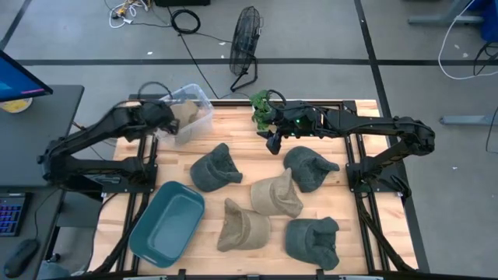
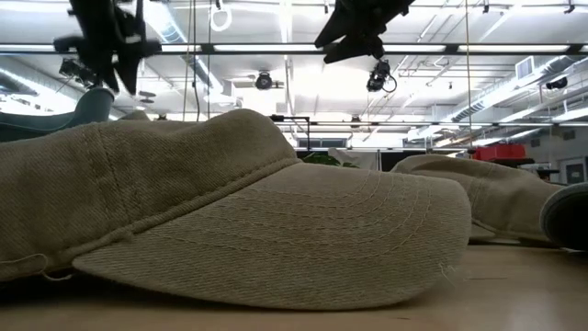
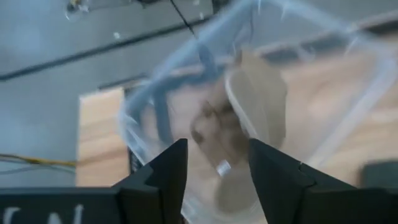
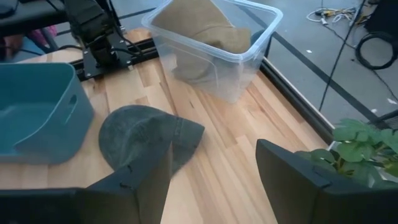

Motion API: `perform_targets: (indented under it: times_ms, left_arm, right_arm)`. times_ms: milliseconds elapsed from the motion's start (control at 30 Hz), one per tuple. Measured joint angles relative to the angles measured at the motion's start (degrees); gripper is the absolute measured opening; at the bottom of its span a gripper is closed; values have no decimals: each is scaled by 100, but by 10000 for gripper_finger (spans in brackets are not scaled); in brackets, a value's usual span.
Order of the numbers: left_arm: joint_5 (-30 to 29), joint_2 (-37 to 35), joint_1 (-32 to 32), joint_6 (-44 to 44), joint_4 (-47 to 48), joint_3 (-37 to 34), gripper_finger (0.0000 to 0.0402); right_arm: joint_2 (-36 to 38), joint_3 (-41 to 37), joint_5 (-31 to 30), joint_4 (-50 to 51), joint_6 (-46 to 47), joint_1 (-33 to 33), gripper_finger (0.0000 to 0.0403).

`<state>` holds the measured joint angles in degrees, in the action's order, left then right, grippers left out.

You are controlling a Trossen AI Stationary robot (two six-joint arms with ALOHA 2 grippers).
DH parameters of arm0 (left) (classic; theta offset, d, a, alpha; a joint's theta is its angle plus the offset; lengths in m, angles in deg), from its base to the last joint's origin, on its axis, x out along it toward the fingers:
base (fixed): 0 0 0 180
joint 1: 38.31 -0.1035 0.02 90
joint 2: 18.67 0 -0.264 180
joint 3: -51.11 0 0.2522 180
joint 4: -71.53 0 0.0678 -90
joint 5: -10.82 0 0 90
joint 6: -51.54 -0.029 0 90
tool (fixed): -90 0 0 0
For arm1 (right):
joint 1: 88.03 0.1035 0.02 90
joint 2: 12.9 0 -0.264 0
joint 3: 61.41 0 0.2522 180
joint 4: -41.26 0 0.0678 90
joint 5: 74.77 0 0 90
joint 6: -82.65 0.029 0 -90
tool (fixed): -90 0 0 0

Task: Pick & Place hat
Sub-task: Put the top brown cap into the transparent bin

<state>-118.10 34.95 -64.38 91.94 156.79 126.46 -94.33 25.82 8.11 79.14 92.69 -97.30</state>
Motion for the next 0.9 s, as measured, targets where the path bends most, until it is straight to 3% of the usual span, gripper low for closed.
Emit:
perform_targets:
  times_ms: [267,533,700,900]
  left_arm:
    - [255,-4,56,-526,-57,1569,108]
    - [1301,27,418,-485,-119,1728,10]
    - [1786,167,922,-352,-594,1559,6]
    - [1859,451,1439,-351,-1127,1561,6]
  right_arm:
    - [0,0,71,-7,-2,56,235]
    - [94,0,74,-49,-2,482,223]
    - [186,0,562,301,157,851,167]
    - [149,1,770,1446,1097,1283,58]
